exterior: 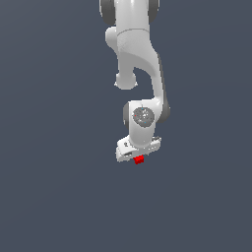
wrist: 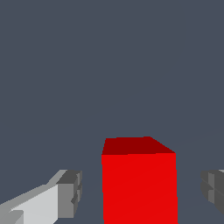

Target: Pick up the red cube and move it to a goal position.

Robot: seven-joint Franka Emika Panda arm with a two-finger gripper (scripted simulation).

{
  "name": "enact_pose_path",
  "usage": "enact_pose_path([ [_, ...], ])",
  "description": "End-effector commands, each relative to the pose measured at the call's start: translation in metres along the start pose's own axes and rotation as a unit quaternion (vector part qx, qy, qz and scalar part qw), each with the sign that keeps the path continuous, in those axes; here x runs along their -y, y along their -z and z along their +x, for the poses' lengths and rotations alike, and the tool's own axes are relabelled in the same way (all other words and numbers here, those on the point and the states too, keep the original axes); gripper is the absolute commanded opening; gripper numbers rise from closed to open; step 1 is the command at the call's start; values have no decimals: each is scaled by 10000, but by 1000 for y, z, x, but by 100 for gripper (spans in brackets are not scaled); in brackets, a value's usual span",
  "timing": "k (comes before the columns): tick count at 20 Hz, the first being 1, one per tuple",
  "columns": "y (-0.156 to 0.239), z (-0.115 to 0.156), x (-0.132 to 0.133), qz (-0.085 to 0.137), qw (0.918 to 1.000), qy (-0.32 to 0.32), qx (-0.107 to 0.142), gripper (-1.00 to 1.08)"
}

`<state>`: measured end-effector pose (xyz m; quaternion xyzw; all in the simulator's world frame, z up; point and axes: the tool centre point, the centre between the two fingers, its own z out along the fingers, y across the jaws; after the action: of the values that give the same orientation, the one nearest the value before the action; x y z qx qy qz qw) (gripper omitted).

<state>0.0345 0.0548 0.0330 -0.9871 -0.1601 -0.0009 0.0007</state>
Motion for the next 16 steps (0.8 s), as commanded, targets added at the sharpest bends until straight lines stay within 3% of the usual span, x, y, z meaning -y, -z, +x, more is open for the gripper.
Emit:
enact_pose_path([
  [1,-8,2,3,-1,9999,100,2,100],
  [6,-13,4,5,-4,9999,159,9,100],
  [7,-13,4,5,-4,9999,159,9,-100],
  [16,-13,4,5,-4,9999,159,9,-100],
])
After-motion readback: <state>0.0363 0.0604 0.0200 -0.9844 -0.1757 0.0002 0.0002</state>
